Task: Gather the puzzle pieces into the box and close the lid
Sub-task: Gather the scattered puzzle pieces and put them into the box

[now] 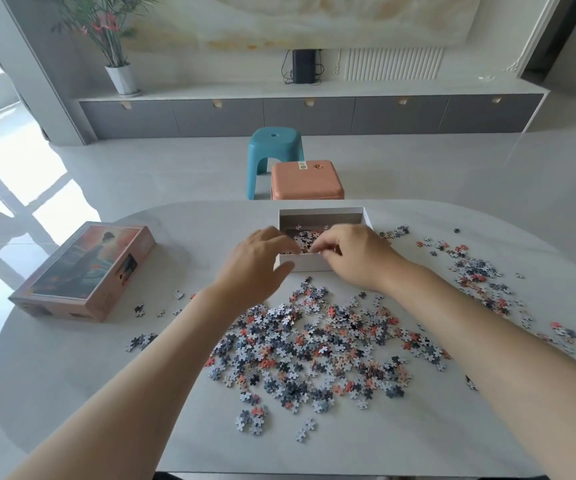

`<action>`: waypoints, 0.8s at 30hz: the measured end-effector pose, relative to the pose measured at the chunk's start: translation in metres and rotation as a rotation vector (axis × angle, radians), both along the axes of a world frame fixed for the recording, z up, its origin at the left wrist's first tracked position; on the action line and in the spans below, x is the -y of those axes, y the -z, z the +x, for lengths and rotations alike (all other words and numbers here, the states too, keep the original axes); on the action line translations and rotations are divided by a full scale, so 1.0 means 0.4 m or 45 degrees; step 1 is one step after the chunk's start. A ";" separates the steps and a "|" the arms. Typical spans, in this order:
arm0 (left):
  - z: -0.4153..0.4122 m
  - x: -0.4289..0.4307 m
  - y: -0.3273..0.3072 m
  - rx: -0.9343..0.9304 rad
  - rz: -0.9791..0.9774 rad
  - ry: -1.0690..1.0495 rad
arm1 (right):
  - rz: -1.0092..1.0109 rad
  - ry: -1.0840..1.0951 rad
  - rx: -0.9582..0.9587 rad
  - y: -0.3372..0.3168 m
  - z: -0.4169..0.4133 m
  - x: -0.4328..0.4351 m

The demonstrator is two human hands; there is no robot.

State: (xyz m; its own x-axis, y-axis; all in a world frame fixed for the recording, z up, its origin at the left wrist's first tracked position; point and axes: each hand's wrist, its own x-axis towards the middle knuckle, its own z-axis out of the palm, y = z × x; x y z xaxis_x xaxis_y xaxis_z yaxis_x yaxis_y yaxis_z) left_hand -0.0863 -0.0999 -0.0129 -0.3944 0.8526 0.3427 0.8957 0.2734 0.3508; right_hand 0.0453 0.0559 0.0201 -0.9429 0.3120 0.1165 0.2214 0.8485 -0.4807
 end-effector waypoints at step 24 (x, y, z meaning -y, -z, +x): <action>0.047 0.121 0.037 0.104 -0.463 -0.079 | 0.071 0.058 0.391 0.093 0.023 0.131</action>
